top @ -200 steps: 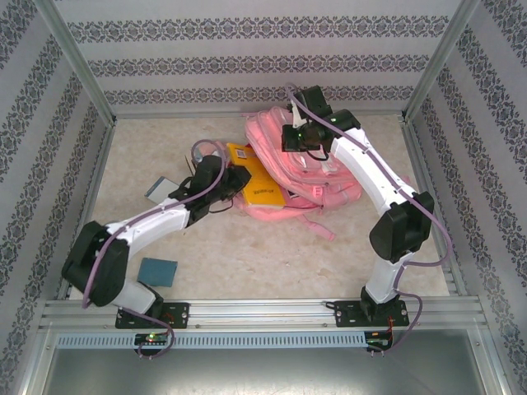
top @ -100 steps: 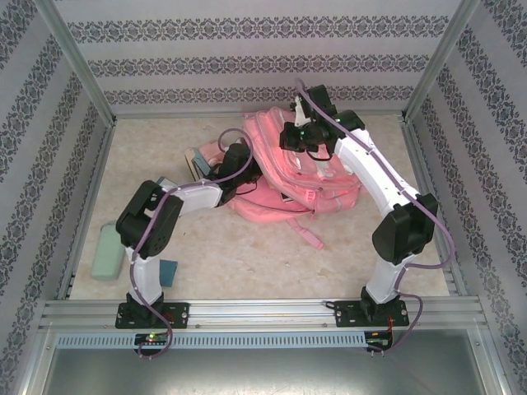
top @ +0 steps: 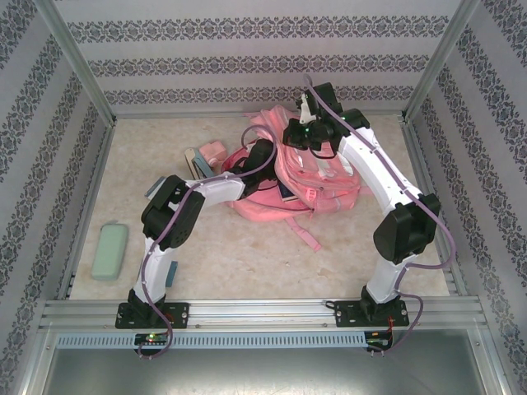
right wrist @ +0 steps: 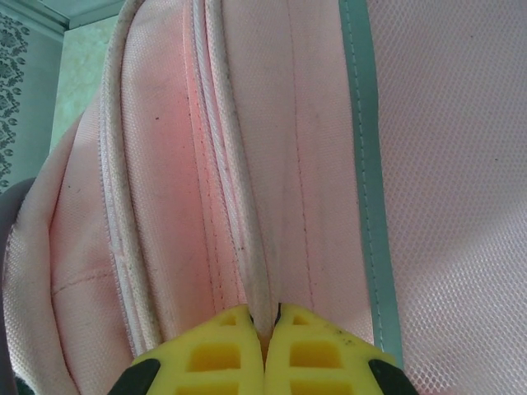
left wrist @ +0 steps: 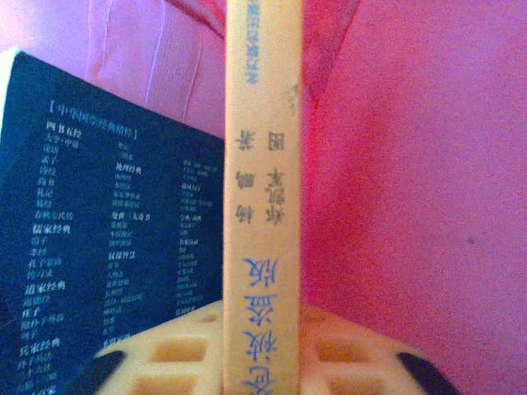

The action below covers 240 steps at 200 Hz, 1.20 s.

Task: Pack the student bag

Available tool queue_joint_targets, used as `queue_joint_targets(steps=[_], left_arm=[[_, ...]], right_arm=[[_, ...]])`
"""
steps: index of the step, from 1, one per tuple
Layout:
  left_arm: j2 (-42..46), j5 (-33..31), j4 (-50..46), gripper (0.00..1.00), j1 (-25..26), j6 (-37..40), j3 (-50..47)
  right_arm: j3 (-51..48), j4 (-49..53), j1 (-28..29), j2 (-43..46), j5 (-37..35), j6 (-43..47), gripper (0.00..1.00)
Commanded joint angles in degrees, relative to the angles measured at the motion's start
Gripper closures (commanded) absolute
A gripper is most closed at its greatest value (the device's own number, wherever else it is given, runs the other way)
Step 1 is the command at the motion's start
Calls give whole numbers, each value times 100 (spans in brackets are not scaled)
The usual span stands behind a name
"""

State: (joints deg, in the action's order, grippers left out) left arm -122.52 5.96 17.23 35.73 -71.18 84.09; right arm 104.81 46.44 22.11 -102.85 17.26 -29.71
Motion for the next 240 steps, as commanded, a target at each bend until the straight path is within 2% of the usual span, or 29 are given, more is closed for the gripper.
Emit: queue_joint_targets(steps=[1,14,39,79,144,194,240], left_arm=[[-15,-224,-884,52,88,267,264],[102,-295,-1247,38,84,475,328],[420,-245,-1524,22,-1,731,175],[1250,-430,-2638,7,-208,1110,-266],[3038,-631,-3979,7,-751,1261,-1763],[4502,-892,-4931,6,-1261,1328,-2804],[5185,-830,-4980,5,-1918,1527,-3480]], right_arm=[[35,-679,23,283,345,-53,100],[-10,-679,13,278,292,-13,100],[-134,-693,-16,266,206,53,100],[-314,-651,-34,137,-32,282,99],[-952,-1030,29,-37,-368,366,98],[-1033,-1051,253,-330,-671,605,93],[-1138,-1092,399,-521,-772,678,94]])
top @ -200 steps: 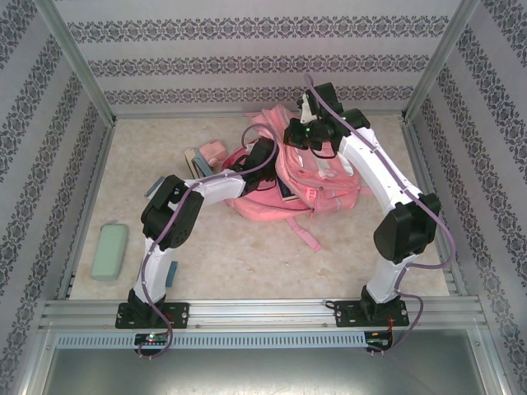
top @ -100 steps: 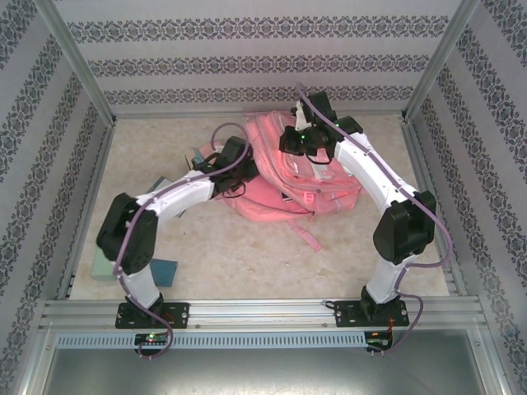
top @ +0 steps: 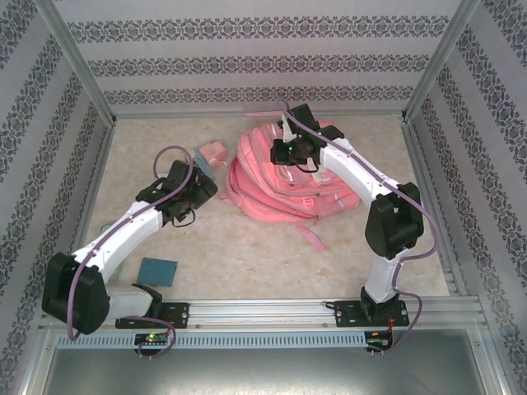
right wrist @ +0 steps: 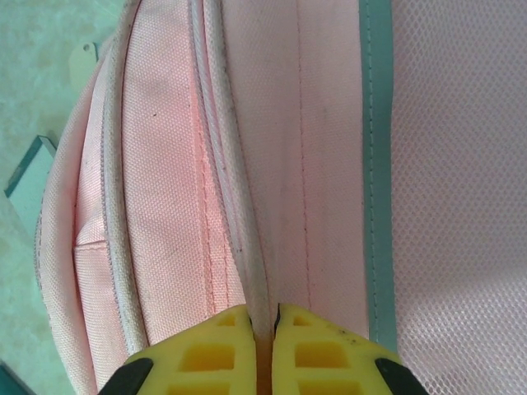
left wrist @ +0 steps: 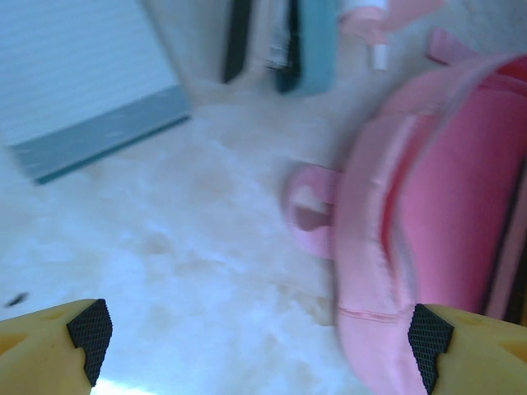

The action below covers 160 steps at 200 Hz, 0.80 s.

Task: Pack the student bag

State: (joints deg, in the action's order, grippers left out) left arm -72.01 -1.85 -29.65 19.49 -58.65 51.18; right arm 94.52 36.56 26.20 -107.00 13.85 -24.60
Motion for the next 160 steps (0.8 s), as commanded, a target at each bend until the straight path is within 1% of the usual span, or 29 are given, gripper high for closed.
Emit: queue_joint_targets(steps=[1,11,19,35,43,47,62,90,134,160], left_arm=[[134,-47,-289,5,-308,297,-188],[102,-22,-259,5,-425,477,-179],[39,35,-188,5,-535,630,-153],[-171,203,-58,5,-828,851,-86],[-344,328,69,5,-994,975,-45],[-450,372,122,5,-1068,1017,-10],[-848,505,322,5,-1303,1182,161],[-1654,726,663,5,-1537,1349,643],[-2807,770,690,6,-1787,1675,1433],[-3141,885,725,7,-1887,1803,1397]], right_arm=[[-109,-100,-9,-108,-437,166,94],[-135,-92,15,-134,-461,175,93],[-144,-72,33,-150,-462,189,91],[-170,-14,86,-150,-484,193,77],[-204,1,119,-117,-485,198,67],[-231,-6,137,-92,-495,200,63],[-370,-81,197,38,-482,162,62],[-513,-122,301,196,-410,42,60],[-856,-252,643,509,-385,-223,55],[-1110,-396,822,707,-450,-384,53]])
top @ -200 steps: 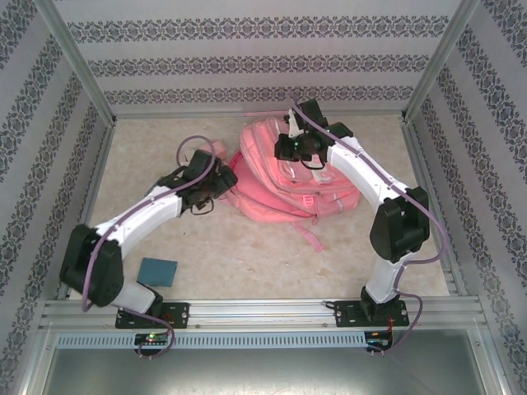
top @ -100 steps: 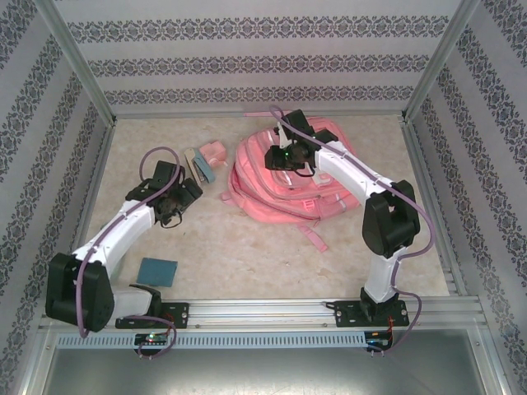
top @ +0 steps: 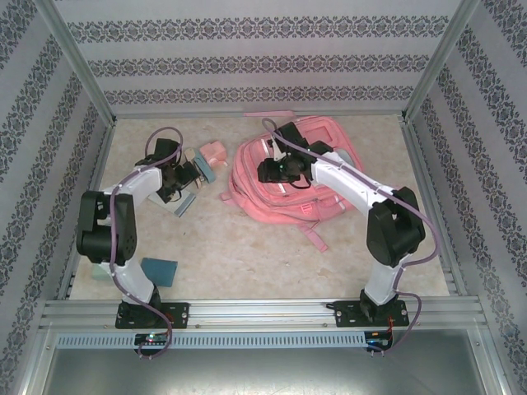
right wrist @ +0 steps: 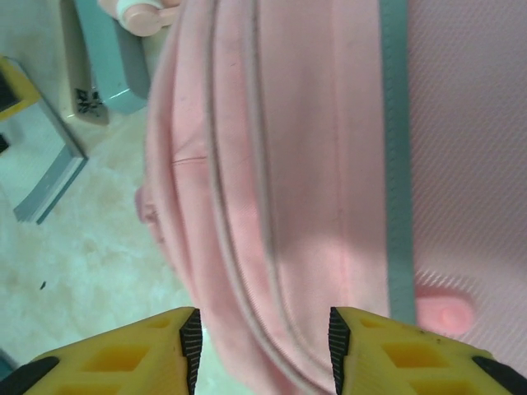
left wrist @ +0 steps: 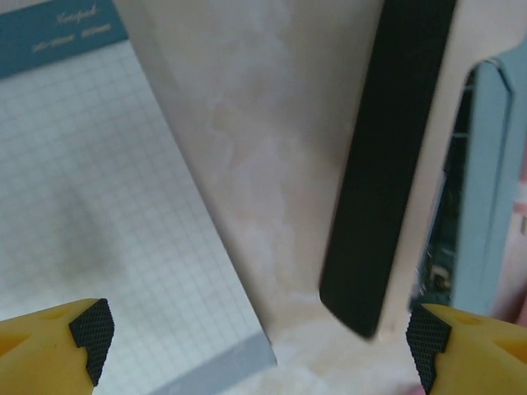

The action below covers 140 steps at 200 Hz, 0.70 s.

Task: Pack the student bag

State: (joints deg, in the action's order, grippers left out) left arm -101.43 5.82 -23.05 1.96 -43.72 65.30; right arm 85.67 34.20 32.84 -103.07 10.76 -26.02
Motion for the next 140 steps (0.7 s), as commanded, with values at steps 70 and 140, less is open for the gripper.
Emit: queue_joint_targets(steps=[70,140], left_arm=[[588,614,1068,10,212,-1568,-1883],[1675,-465,1099,9,2164,-3937,-2481]], right_arm=[[-838,-584,351,551,-106,-604,53],[-957,-771,596,428,-49,-775,53]])
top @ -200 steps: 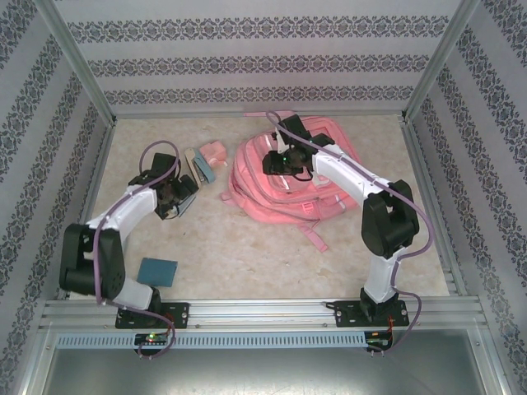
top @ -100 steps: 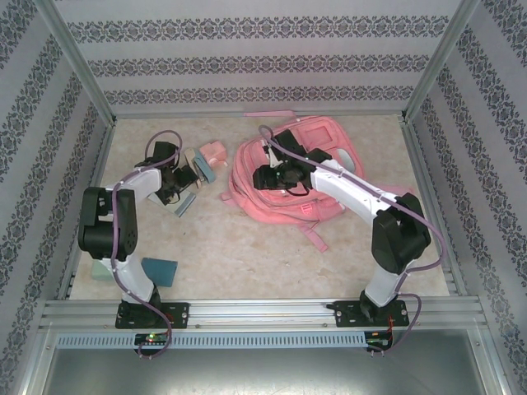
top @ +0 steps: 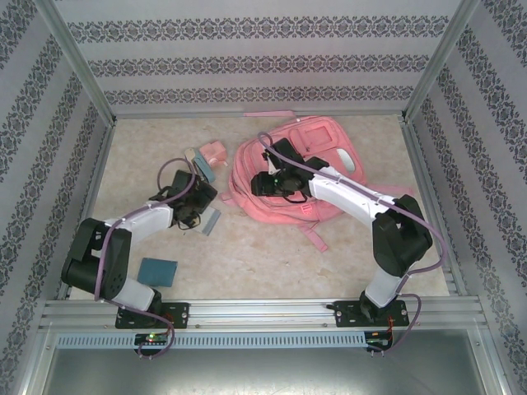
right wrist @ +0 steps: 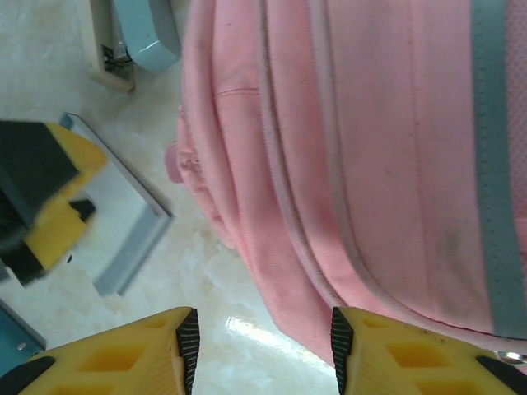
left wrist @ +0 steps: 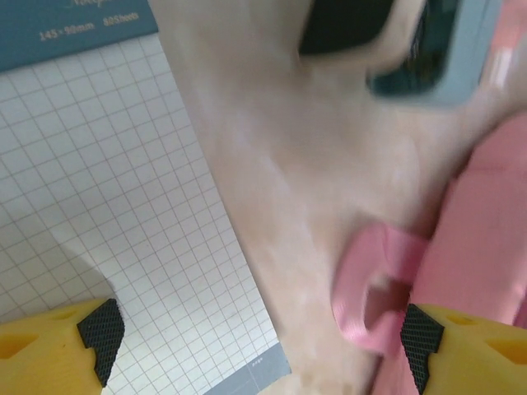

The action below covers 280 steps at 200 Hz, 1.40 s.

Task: Pack the student bag

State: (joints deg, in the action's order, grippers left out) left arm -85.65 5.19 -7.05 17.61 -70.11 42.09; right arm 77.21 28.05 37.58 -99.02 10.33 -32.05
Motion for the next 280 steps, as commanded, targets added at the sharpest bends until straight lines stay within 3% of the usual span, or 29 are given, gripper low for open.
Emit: queue_joint_targets(steps=[1,32,79,124,162,214,280], left_arm=[[99,-416,-495,9,624,-1332,-158],[217,-589,-737,9,999,-1488,161],[684,-928,-1864,7,614,388,776],[278,326,-1498,6,-586,2198,787],[-404,876,-1012,7,-992,2912,852],[-630,1261,-720,10,-1031,2707,462],[270,1636,-453,13,-592,1850,-399]], right_arm=[[-119,-163,124,23,-5,-184,53],[-439,-406,289,67,54,-463,55],[-829,-1037,903,-180,156,-1083,60],[-900,-1482,1307,-774,125,-1689,62],[-849,-1743,1392,-1168,202,-1998,62],[-681,-1777,1376,-1510,259,-2026,62],[-559,-1650,909,-1541,310,-1674,63]])
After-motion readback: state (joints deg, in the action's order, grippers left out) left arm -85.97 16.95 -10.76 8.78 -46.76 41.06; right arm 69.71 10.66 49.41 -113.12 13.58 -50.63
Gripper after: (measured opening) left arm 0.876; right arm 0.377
